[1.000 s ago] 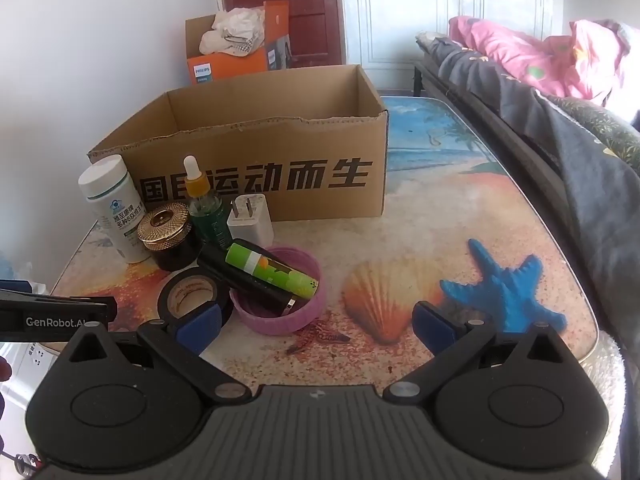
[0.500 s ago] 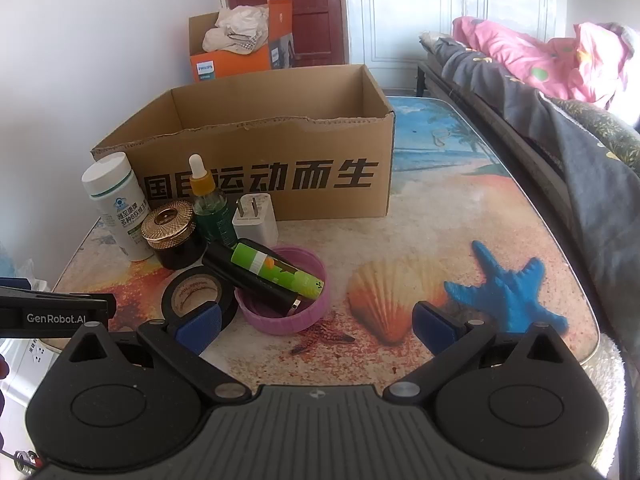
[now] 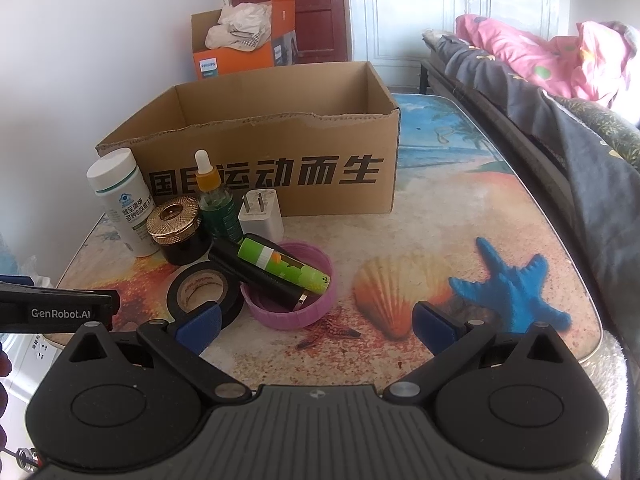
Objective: Organize rigid objects
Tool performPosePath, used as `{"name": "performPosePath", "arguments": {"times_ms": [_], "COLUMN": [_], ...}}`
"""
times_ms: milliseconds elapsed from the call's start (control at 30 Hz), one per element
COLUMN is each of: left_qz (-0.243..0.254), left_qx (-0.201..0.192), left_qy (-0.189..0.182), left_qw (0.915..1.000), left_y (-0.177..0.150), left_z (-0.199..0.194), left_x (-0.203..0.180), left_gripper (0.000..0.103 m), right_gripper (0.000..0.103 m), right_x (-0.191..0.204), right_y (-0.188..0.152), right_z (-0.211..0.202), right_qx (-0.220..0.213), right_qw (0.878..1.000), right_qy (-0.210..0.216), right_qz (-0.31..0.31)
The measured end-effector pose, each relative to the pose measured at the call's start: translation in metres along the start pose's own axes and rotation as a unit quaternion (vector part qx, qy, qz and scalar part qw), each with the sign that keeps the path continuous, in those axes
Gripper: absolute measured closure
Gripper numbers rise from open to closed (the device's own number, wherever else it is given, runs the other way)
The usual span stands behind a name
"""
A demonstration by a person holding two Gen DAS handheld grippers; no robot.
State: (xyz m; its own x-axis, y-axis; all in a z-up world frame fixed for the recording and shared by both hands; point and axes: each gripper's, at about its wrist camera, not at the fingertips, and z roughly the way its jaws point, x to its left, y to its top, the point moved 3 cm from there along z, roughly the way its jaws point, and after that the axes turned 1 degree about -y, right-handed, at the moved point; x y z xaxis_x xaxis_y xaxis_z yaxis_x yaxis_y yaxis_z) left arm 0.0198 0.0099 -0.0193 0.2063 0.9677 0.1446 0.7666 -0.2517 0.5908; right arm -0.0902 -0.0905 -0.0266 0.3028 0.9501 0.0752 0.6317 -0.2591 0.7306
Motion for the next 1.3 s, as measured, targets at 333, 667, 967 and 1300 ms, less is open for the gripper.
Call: {"name": "performPosePath", "arguments": {"times_ms": [333, 667, 967, 1300], "left_qz": [-0.002, -0.001, 0.000, 0.010], "left_qx": [0.000, 0.001, 0.001, 0.009], "left_qy": [0.001, 0.001, 0.002, 0.006], "left_qw": [1.0000, 1.0000, 1.0000, 0.9999], "left_y": [-0.0007, -0.0012, -0.0024, -0.0007], "left_z": [-0.0006, -0.0006, -0.0012, 0.0059], "left_x": [0.0038, 0.0047, 0.0061, 0.0012], "left_gripper": [0.000, 0.000, 0.000, 0.000], "right_gripper": [0.000, 0.000, 0.000, 0.000], "right_x": [0.0010, 0.0021, 0.0023, -0.0011], "right_y": [-0.0012, -0.0018, -0.0013, 0.0006], "right_z": [0.0000, -0.0004, -0.0003, 0.0036], "right_qx": [0.001, 0.001, 0.000, -0.001], "right_qw": [1.000, 1.000, 1.000, 1.000], "right_qy": [0.001, 0.001, 0.003, 0.005], "right_qz": [0.001, 0.000, -0.001, -0.001]}}
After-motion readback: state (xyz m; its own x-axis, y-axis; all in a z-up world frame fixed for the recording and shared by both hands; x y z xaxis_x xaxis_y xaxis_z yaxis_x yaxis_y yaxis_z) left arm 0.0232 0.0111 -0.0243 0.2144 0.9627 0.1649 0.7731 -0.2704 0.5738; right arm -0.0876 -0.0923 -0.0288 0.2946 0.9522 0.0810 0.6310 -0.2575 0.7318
